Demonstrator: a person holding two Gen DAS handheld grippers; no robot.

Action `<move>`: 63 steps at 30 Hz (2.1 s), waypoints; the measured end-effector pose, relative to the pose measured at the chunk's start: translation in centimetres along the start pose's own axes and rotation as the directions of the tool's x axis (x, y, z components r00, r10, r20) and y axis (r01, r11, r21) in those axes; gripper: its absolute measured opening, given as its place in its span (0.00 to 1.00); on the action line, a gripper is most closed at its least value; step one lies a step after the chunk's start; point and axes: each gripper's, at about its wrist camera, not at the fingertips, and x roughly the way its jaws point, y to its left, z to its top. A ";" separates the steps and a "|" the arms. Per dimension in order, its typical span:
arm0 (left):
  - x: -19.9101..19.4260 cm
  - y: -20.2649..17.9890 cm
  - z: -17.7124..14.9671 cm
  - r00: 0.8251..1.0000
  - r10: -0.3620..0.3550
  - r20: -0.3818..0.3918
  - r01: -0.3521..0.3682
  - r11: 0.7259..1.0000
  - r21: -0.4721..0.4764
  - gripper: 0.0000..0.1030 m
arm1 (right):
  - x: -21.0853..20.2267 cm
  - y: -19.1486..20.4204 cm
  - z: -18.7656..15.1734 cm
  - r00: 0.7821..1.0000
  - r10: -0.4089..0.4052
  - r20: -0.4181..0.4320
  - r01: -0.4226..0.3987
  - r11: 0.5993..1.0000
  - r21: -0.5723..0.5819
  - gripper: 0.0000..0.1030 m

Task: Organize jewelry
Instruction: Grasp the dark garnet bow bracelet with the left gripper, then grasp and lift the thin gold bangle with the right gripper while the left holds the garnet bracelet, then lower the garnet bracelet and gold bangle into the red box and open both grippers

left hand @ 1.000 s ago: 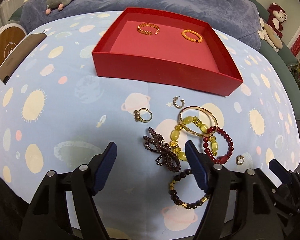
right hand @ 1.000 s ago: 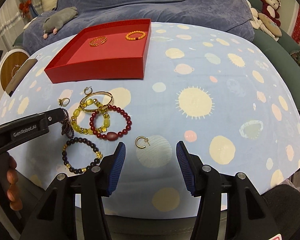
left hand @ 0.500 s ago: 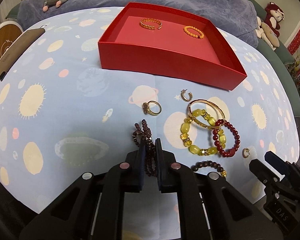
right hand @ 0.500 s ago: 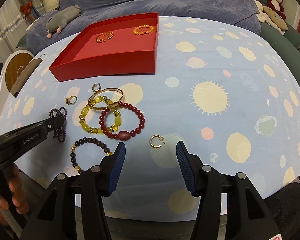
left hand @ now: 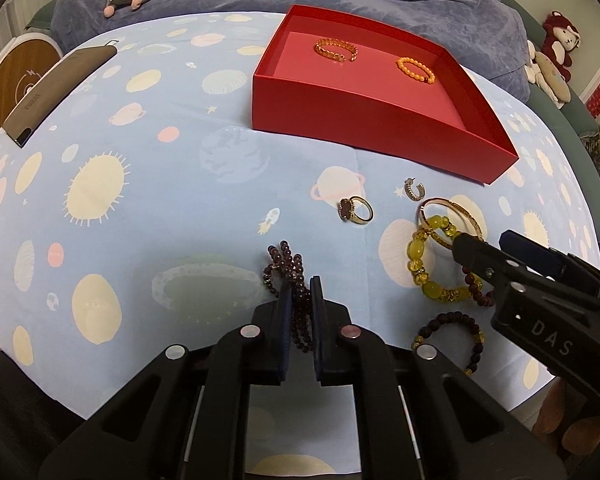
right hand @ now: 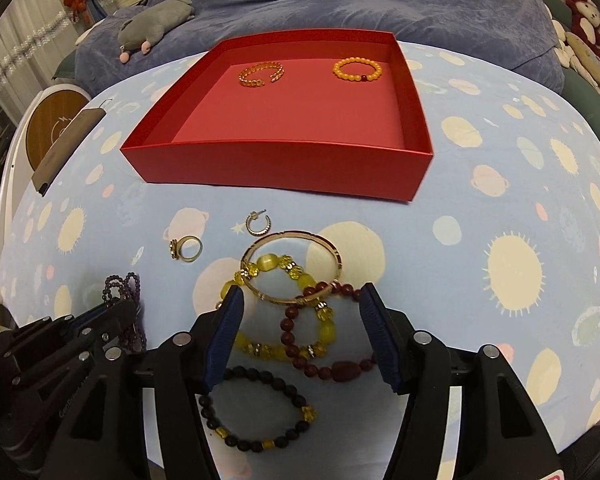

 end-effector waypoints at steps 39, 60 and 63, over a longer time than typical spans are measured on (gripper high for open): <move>-4.0 0.4 5.3 0.995 -0.035 0.092 0.034 0.999 0.008 0.03 | -5.3 -4.1 0.4 0.994 -0.020 0.109 0.013 0.998 0.061 0.58; -3.6 -2.2 16.0 0.986 -0.075 0.152 0.059 0.993 0.106 0.04 | -4.1 -3.8 10.4 0.982 -0.025 0.185 0.025 1.000 0.004 0.58; -3.7 -1.5 13.5 0.988 -0.082 0.134 0.073 0.995 0.074 0.10 | -4.1 -3.5 9.1 0.984 -0.025 0.174 0.025 1.000 -0.001 0.58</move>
